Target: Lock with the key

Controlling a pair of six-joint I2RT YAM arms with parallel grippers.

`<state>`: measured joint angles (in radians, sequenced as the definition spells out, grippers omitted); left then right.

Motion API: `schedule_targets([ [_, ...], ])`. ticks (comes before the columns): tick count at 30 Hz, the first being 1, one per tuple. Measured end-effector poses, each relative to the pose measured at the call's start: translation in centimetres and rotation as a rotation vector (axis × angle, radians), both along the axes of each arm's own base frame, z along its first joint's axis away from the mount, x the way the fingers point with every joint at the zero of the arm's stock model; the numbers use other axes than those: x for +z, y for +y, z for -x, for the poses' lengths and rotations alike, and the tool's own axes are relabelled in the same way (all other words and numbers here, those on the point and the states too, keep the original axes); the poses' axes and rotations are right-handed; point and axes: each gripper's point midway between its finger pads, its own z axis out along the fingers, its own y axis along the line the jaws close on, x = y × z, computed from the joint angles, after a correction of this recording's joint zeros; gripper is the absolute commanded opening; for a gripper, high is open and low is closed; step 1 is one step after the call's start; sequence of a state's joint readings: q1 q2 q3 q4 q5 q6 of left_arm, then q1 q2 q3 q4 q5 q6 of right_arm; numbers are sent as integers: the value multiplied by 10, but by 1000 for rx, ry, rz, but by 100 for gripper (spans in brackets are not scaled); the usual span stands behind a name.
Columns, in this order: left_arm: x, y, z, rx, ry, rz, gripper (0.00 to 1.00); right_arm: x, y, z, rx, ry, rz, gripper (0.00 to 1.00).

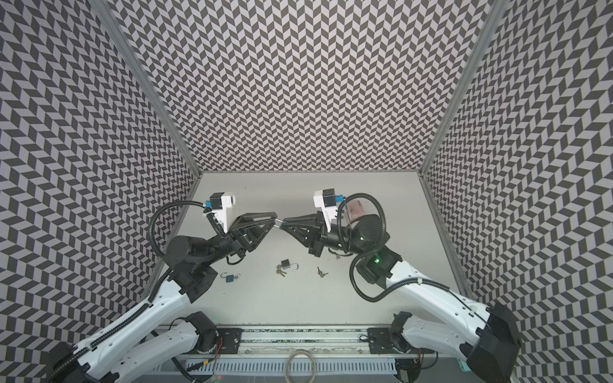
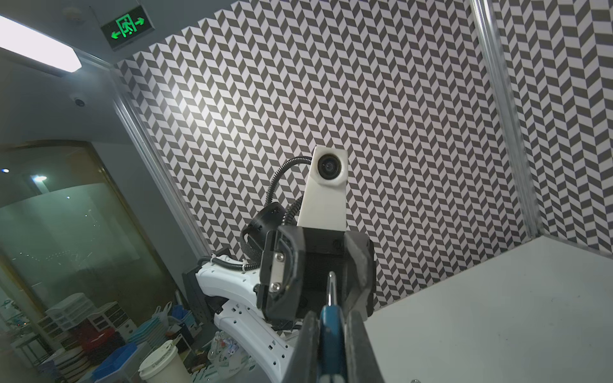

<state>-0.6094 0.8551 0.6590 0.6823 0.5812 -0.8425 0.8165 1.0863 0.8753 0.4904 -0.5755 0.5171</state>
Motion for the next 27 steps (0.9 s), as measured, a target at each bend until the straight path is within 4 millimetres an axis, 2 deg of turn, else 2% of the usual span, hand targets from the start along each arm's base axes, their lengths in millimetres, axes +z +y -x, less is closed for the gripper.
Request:
schedule_targets([
  [5,1,4,-21,104,23,-113,59,8,-9,-16,-47,-24,102,0],
  [10,11,1,-26,145,-36,-223,58,19,-26,-30,-76,-57,202,0],
  [13,3,-5,-28,129,-52,-289,59,15,-27,-33,-58,-51,260,0],
  [18,-16,-17,-24,41,-59,-356,59,-7,-23,-26,18,-11,334,0],
  [22,-18,-21,-17,-11,-76,-364,51,-15,-21,-19,67,16,355,0],
  [27,-16,-23,-9,-50,-96,-358,40,-15,-21,-13,99,18,354,0],
])
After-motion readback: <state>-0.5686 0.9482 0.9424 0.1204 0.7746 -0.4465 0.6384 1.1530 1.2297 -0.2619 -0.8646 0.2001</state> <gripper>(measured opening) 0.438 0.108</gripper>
